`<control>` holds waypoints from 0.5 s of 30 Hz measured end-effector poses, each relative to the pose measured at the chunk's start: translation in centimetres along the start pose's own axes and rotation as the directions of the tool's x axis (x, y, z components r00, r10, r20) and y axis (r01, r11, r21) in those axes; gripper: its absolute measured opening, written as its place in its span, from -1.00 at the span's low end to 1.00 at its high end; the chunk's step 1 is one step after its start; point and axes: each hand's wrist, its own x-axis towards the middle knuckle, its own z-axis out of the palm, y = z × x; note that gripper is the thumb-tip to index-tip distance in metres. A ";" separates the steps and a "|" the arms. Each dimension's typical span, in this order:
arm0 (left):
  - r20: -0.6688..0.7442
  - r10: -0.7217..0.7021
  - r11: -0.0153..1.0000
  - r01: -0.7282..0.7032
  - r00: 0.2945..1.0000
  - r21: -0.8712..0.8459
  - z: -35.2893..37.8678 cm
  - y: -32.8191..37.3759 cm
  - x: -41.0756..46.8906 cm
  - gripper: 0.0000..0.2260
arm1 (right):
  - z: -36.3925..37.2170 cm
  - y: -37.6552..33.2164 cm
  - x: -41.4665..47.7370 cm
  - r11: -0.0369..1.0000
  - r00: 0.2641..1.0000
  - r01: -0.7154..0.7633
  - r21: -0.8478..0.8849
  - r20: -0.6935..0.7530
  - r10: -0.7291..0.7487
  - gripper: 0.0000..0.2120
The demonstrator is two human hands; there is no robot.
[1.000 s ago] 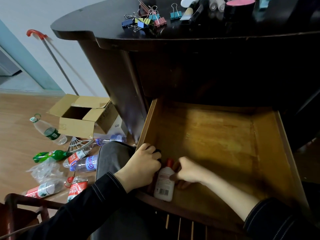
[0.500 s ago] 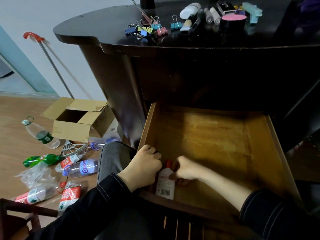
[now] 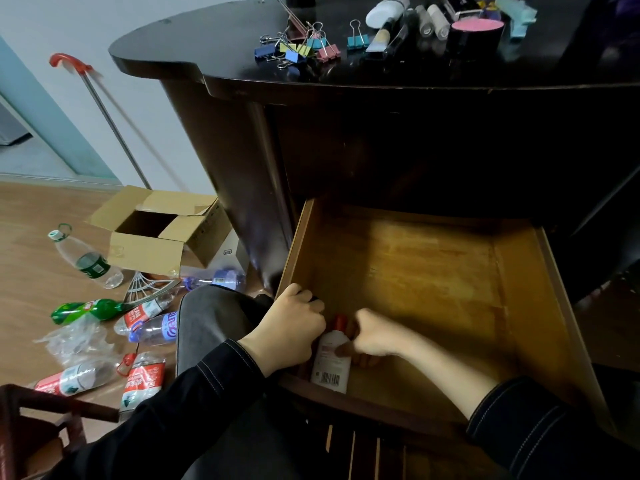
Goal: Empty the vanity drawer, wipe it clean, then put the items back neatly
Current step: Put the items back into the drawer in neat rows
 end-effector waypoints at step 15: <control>0.056 0.011 0.998 -0.015 0.998 0.064 -0.4 0.3 0.1 -0.79 | 0.1 0.4 -0.2 0.984 0.998 -0.041 0.173 0.061 0.031 -0.59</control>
